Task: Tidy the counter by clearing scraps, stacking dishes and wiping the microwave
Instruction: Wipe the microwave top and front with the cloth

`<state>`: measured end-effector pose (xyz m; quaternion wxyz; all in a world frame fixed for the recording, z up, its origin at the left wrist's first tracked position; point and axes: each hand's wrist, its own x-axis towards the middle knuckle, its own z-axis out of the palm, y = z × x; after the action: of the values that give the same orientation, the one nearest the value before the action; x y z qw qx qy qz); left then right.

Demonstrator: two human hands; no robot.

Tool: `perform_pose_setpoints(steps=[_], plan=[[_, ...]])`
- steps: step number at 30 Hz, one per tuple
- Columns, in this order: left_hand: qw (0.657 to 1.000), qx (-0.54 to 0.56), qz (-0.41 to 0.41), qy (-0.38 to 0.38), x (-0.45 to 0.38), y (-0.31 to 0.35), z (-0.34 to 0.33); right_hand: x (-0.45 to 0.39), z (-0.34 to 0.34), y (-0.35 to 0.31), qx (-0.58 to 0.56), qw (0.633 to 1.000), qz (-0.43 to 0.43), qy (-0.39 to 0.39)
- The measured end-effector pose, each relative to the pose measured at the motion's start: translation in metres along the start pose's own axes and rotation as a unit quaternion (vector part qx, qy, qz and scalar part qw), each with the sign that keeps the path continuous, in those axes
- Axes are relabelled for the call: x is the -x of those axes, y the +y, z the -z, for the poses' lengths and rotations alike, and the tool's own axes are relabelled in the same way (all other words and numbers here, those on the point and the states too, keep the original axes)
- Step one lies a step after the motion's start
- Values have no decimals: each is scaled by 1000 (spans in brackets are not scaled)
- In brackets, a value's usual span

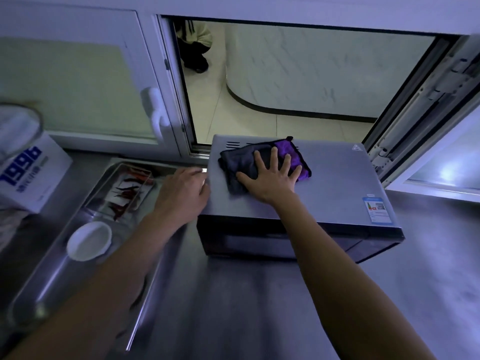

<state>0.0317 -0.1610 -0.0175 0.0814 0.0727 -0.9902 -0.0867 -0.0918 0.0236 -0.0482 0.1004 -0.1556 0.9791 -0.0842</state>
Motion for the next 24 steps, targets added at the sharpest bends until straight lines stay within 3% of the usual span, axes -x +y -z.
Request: perform_pose_setpoints(steps=[10, 24], plan=[[999, 47, -27, 4, 39, -33, 8, 44, -21, -57, 10, 1000, 29, -1], [985, 114, -133, 0, 50, 39, -1, 142, -32, 29, -20, 992, -97, 72]])
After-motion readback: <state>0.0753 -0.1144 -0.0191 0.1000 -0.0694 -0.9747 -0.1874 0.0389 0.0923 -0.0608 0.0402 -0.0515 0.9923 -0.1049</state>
